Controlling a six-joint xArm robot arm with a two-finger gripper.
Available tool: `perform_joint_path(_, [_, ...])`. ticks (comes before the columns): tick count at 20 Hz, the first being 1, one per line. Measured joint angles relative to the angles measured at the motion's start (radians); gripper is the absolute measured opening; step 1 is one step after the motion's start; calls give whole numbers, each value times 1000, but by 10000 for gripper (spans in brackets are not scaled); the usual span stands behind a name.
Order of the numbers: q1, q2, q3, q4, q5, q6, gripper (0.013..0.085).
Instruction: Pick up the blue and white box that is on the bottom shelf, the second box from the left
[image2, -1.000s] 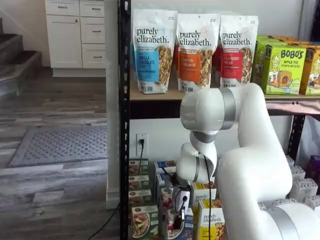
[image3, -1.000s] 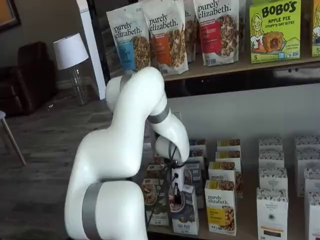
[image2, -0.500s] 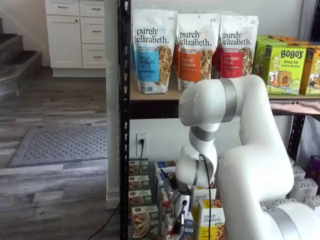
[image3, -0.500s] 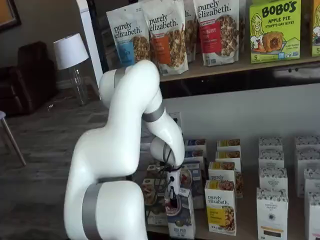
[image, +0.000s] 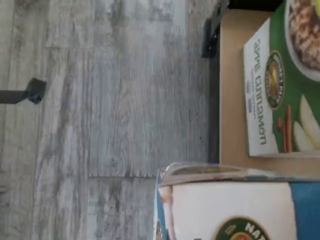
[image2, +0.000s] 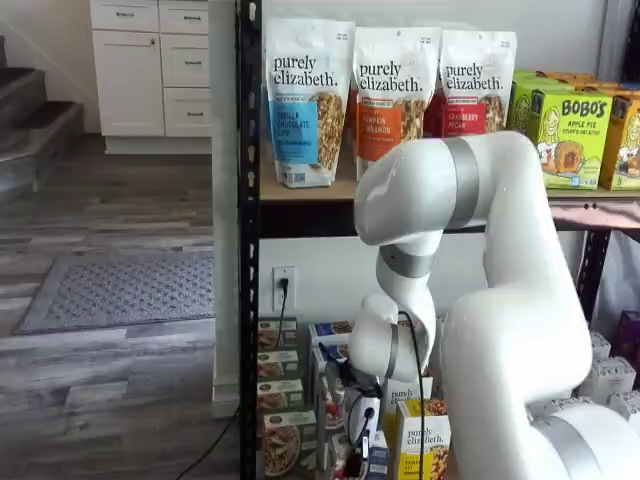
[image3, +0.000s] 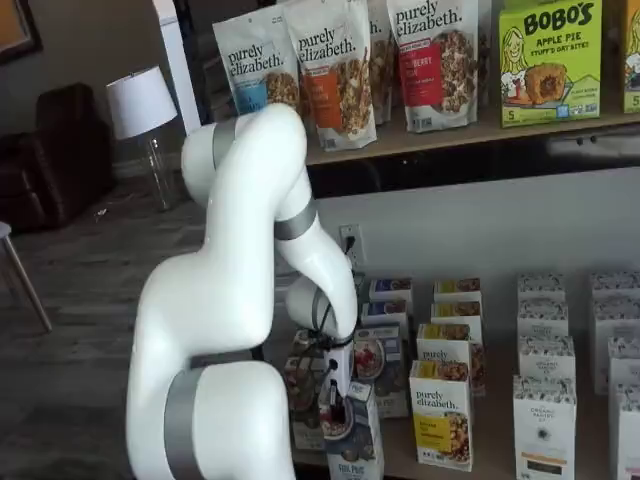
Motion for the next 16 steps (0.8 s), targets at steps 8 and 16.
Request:
perform_joint_path(8, [11, -97, 116, -79, 2, 84, 450])
perform_joint_path(16, [11, -198, 225, -192, 9, 191, 450])
